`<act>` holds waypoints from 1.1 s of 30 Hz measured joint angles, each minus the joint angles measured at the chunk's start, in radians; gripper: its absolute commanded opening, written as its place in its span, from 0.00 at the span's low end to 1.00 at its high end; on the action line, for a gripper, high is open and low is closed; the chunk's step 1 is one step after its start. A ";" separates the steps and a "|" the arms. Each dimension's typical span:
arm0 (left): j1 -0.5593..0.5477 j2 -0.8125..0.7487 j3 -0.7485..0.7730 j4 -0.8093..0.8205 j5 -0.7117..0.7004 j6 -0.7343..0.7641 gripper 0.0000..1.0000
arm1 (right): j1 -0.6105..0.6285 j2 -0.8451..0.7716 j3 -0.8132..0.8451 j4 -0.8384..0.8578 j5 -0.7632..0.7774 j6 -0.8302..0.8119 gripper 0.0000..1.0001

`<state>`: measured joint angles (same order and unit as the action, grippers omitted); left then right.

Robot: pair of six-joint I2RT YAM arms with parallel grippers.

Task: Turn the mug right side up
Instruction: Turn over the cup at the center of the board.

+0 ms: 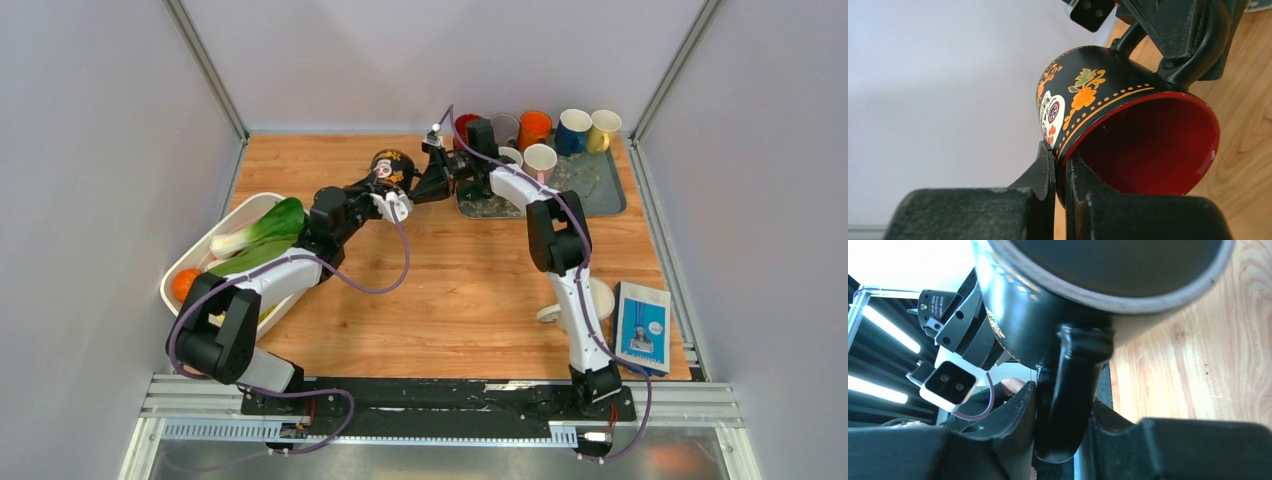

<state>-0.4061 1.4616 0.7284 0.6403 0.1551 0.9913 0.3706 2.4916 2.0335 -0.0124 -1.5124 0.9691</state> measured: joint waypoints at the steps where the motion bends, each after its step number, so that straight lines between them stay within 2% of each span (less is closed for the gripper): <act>1: 0.004 -0.010 0.005 -0.025 0.000 -0.027 0.00 | 0.002 0.000 0.000 0.000 -0.002 0.002 0.41; 10: 0.050 -0.066 0.069 -0.271 0.003 -0.283 0.00 | 0.008 -0.003 0.006 0.060 -0.024 -0.066 0.87; 12: 0.059 -0.084 0.069 -0.323 0.005 -0.328 0.00 | 0.000 -0.005 0.014 0.069 -0.029 -0.076 0.99; 20: 0.089 -0.152 0.086 -0.516 0.061 -0.455 0.00 | -0.028 -0.019 0.069 0.092 -0.026 -0.136 1.00; 28: 0.112 -0.175 0.132 -0.682 0.184 -0.542 0.00 | -0.026 -0.086 0.135 0.079 0.055 -0.249 1.00; 31: 0.119 -0.178 0.133 -0.702 0.209 -0.571 0.00 | -0.024 -0.132 0.174 0.054 0.121 -0.311 1.00; 33: 0.123 -0.178 0.133 -0.718 0.220 -0.586 0.00 | -0.024 -0.187 0.178 0.005 0.234 -0.383 1.00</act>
<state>-0.2829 1.2839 0.8616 -0.0772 0.3752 0.4049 0.3462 2.3043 2.2112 -0.0074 -1.2785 0.5865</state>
